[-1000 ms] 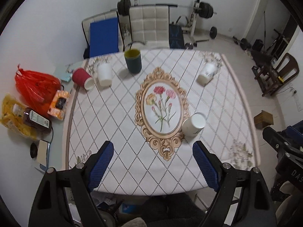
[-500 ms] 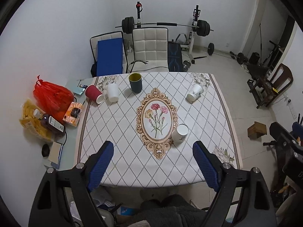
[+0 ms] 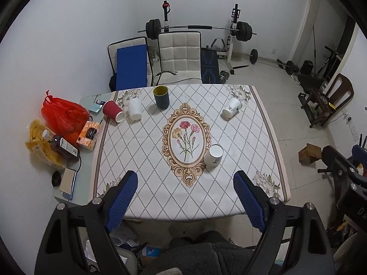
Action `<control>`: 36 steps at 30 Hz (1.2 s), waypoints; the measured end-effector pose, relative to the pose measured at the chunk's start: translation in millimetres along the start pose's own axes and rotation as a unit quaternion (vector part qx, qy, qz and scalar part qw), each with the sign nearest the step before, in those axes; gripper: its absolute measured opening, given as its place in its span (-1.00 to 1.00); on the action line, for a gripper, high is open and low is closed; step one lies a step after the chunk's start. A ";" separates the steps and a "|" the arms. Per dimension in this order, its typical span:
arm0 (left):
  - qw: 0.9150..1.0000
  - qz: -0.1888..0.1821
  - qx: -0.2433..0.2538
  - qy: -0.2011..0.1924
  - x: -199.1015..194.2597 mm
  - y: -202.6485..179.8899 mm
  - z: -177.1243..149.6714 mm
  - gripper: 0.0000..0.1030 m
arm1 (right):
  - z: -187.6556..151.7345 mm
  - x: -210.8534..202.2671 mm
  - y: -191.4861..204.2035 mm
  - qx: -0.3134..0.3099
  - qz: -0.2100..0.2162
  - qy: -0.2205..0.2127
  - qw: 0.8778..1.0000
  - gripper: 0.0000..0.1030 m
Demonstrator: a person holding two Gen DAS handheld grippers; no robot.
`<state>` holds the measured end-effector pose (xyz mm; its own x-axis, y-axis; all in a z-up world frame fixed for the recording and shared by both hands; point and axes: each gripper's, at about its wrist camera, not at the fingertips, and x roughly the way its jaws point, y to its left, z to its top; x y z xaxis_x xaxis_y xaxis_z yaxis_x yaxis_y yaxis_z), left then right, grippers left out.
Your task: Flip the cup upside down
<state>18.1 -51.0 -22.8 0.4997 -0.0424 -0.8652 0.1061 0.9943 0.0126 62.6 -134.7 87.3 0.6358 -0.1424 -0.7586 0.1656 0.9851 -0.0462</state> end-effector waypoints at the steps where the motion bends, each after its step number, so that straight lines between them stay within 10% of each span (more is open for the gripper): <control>1: 1.000 0.000 -0.001 0.000 -0.2 0.1 -0.3 0.66 | 0.0 1.1 -0.2 -0.001 0.000 0.001 1.000 0.97; 36: 1.000 0.023 -0.020 0.003 -2.1 3.7 -3.5 0.89 | -8.4 14.1 -2.4 -0.010 0.008 0.015 1.000 0.97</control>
<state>14.5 -46.9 -22.7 0.4989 0.0033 -0.8666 0.0495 0.9983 0.0323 64.9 -138.2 71.2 0.6151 -0.1238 -0.7787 0.1404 0.9890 -0.0463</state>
